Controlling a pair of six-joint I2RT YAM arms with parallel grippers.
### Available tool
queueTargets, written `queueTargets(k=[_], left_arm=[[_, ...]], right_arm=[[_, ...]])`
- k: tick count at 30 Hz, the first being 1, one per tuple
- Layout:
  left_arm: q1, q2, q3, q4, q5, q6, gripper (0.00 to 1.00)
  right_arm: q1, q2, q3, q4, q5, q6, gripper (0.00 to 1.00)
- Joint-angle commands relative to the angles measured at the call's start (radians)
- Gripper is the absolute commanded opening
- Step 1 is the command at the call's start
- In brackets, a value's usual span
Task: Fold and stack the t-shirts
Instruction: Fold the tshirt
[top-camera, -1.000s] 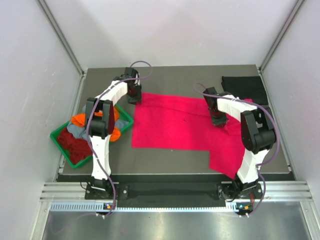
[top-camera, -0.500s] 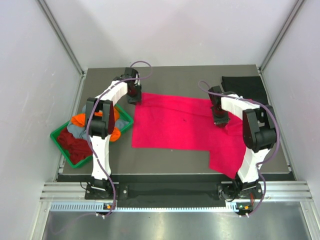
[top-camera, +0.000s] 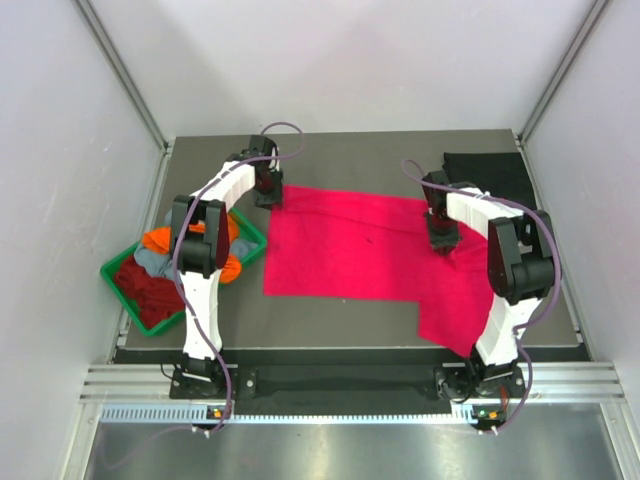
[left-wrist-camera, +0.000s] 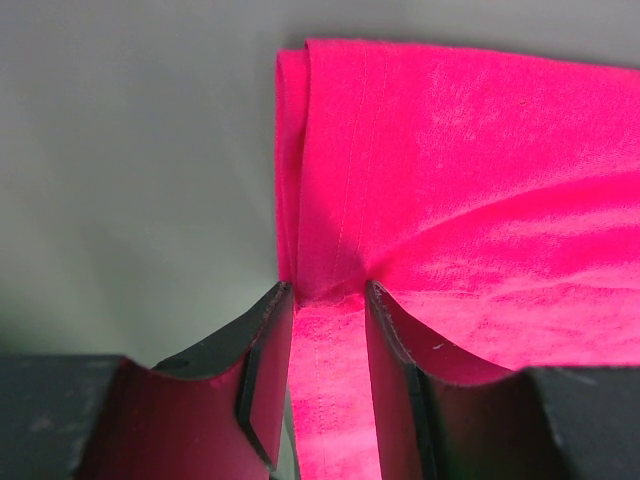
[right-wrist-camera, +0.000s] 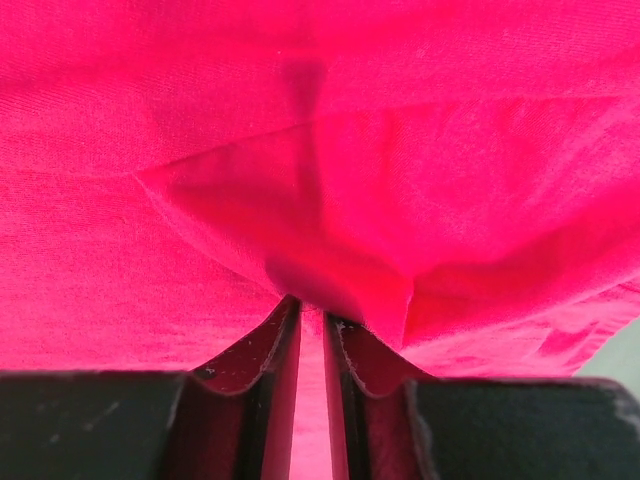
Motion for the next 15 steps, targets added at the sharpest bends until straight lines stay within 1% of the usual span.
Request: queueTargets(k=[1,4,8,11,15], left_arm=[[0.002,-0.035,-0.007,0.022,-0.012,0.009,0.4],[0.002,-0.033,-0.007,0.02,-0.012,0.009,0.4],[0.0,-0.032,-0.004,0.023,-0.001,0.006,0.4],[0.0,-0.032,-0.001,0.02,-0.004,0.006,0.4],[0.0,-0.038,0.001,0.02,-0.012,0.009,0.4]], right_arm=[[-0.016,0.017,-0.032,0.037,-0.054,0.013,0.17],[-0.016,0.022,-0.04,0.041,-0.071,0.013,0.16],[-0.022,0.028,-0.049,0.054,-0.102,0.018,0.1],[-0.03,0.037,-0.04,0.046,-0.106,0.021,0.0],[-0.036,0.01,-0.014,0.017,-0.108,0.021,0.0]])
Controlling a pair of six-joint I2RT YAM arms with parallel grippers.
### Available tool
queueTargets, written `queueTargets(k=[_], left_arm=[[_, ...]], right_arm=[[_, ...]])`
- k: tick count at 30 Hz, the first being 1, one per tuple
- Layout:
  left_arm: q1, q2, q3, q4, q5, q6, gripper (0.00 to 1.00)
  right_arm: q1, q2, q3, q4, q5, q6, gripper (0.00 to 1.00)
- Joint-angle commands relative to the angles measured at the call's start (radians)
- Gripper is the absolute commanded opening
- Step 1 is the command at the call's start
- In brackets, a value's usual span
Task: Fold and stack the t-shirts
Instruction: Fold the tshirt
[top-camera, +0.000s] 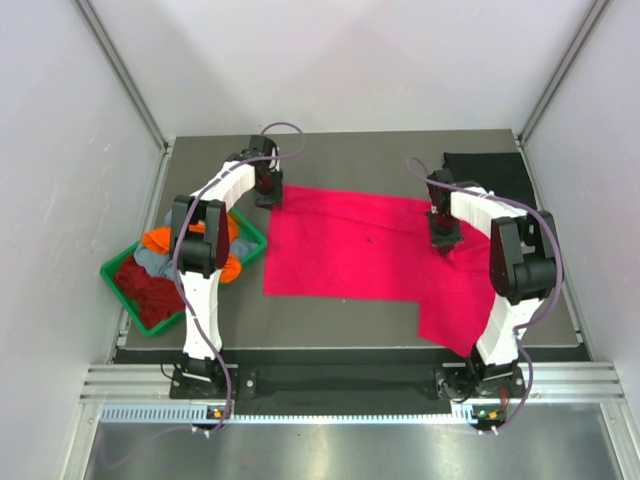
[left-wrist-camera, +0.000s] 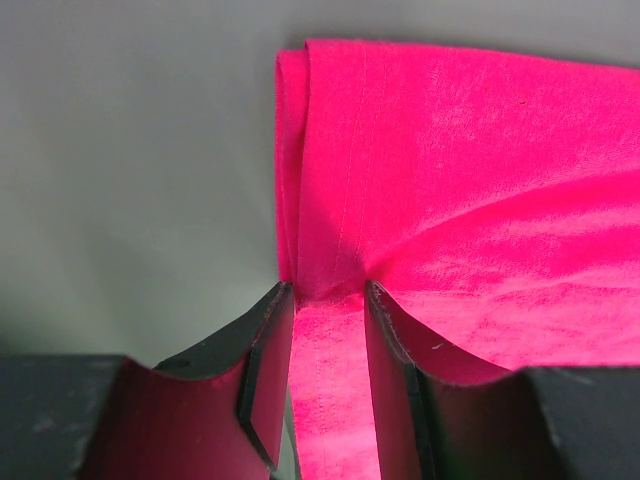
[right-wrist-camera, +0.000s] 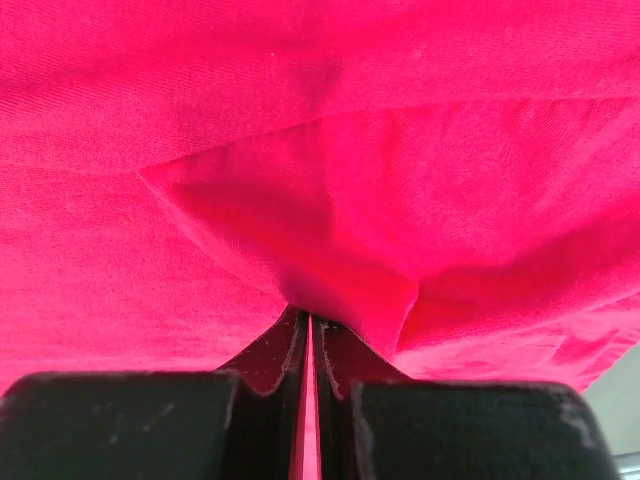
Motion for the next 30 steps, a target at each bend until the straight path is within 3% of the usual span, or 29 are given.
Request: queueTargets(k=[1,10,18,30], left_arm=[[0.0,-0.039,0.001,0.02,-0.012,0.007,0.4],[0.0,-0.044,-0.004,0.022,-0.014,0.007,0.4],[0.0,-0.049,-0.006,0.022,-0.015,0.007,0.4],[-0.001,-0.053,-0.007,0.017,-0.024,0.009,0.4]], right_arm=[[-0.01,0.006,-0.001,0.005,-0.057,0.018,0.0],[-0.01,-0.1,0.008,-0.022,-0.201,0.029,0.0],[-0.004,-0.154,-0.018,-0.021,-0.241,0.061,0.0],[0.011,-0.134,-0.092,0.102,-0.353,0.179,0.0]])
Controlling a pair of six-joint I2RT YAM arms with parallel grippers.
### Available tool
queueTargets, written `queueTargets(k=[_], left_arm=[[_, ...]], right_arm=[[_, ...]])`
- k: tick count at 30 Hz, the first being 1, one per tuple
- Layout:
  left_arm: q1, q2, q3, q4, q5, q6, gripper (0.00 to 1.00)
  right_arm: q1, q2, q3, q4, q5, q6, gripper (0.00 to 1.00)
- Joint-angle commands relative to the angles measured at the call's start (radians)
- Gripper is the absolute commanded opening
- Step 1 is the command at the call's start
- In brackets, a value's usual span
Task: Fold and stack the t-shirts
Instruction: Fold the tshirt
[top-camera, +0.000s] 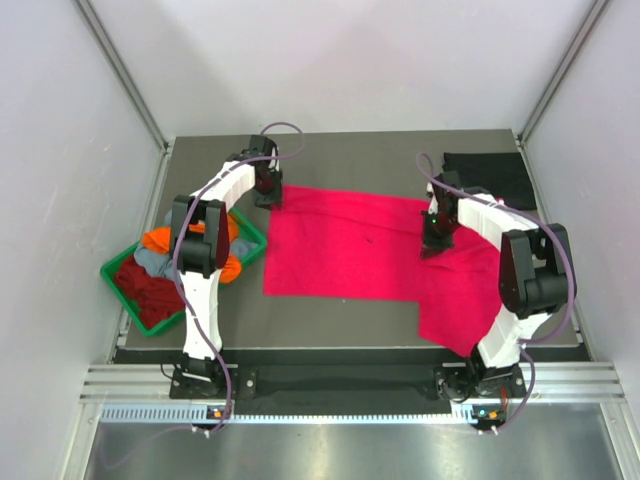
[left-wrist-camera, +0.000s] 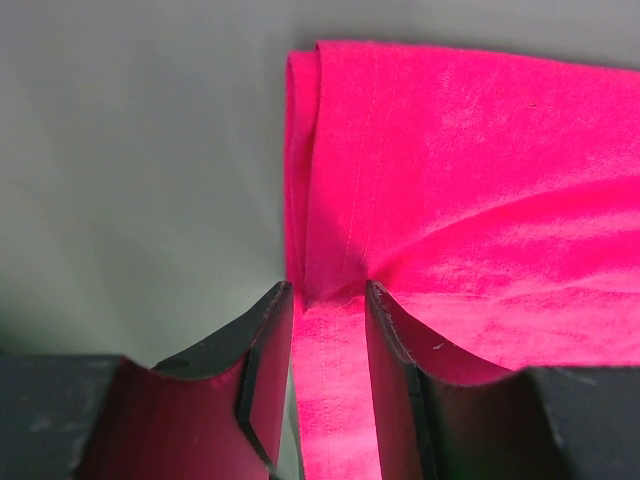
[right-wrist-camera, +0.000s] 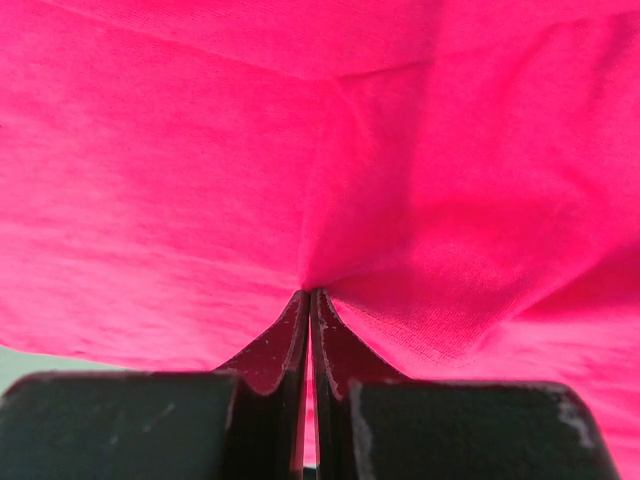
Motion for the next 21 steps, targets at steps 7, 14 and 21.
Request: queueTargets(k=[7,14,21], left_arm=[[-0.003,-0.069,0.007,0.02,-0.021,-0.001,0.4],[-0.023,-0.142,0.03,0.0,-0.016,-0.012,0.4],[-0.131,-0.311,-0.083,0.104,0.157,-0.074,0.41]], right_arm=[[0.014,0.01,-0.01,0.107,-0.026,0.13,0.0],[0.001,-0.045,0.066,0.047,0.034,0.153,0.31],[-0.226,-0.177,0.028,-0.001,0.045,0.141,0.41]])
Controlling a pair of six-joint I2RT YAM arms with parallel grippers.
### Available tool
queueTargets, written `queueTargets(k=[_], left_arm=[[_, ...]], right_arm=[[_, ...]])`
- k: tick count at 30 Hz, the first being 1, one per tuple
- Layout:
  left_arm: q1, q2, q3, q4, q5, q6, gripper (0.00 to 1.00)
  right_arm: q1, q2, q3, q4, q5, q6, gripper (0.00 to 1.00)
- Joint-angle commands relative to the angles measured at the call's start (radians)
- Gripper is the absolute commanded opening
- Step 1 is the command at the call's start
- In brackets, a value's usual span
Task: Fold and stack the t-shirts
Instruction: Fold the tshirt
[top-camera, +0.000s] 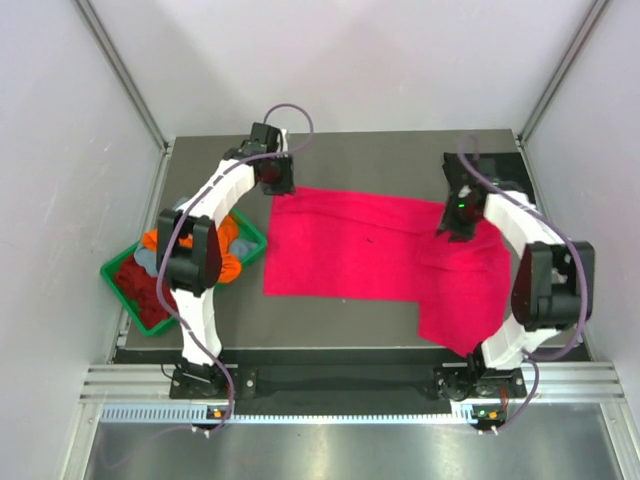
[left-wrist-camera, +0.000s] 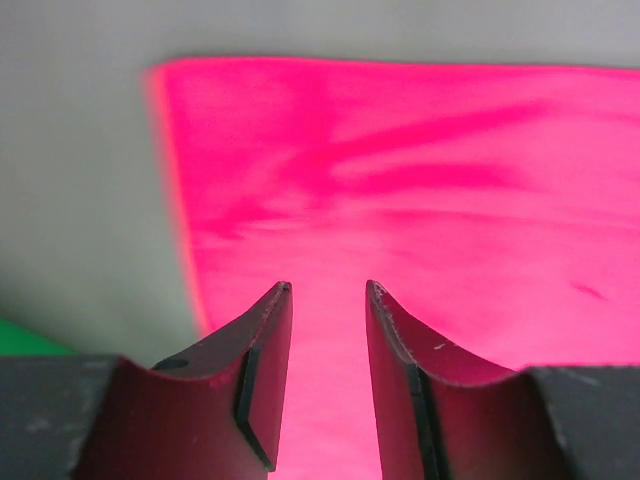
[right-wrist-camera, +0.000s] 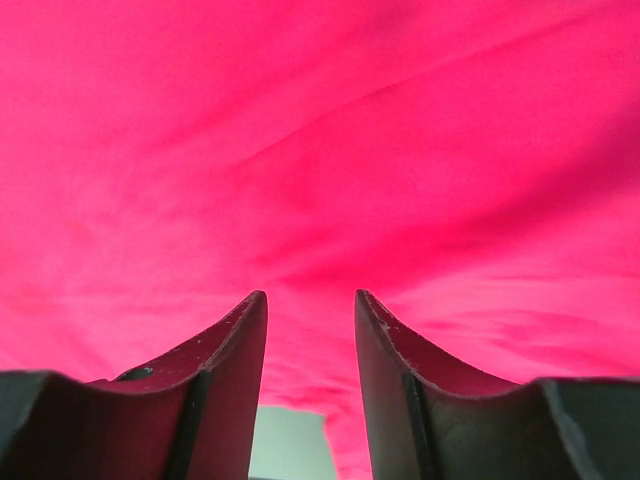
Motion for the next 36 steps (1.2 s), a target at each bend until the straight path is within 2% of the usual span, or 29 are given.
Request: queueTargets(k=[1,7,9,10,14,20,27,36], left_arm=[[-0.092,-0.152,-0.09,0.12,0.151,-0.05,0.41],[-0.277,-0.16,-0.155,0.259,0.3,-0.156,0.39],[-0.314,-0.152,-0.178,0.331,0.325,-0.211,0.39],[-0.346,-0.147,-0.209,0.417,0.337,-0.233,0.39],[-0.417,-0.086,-0.24,0.563,0.376,-0.326,0.39],[-0.474,0.015,-0.237,0.703,0.367,-0.366,0.38],[-0.503,0.107,-0.209,0.761,0.376,-0.405,0.38],[-0.538,0.166,-0.178,0.749,0.353,-0.401,0.38]], right_arm=[[-0.18,-0.104,-0.002,-0.028,0.029,-0.017,0.41],[-0.36,-0.115,-0.064,-0.001,0.013,-0.044,0.39],[-0.392,-0.101,-0.094,0.028,-0.002,-0.038,0.38],[-0.42,-0.095,-0.099,0.035,-0.007,-0.035,0.38],[-0.452,-0.064,-0.119,0.068,-0.031,-0.049,0.38],[-0.461,-0.089,-0.186,0.095,0.0,-0.058,0.34],[-0.466,-0.064,-0.217,0.13,-0.019,-0.061,0.33],[-0.468,-0.037,-0.237,0.176,-0.017,-0.063,0.32]])
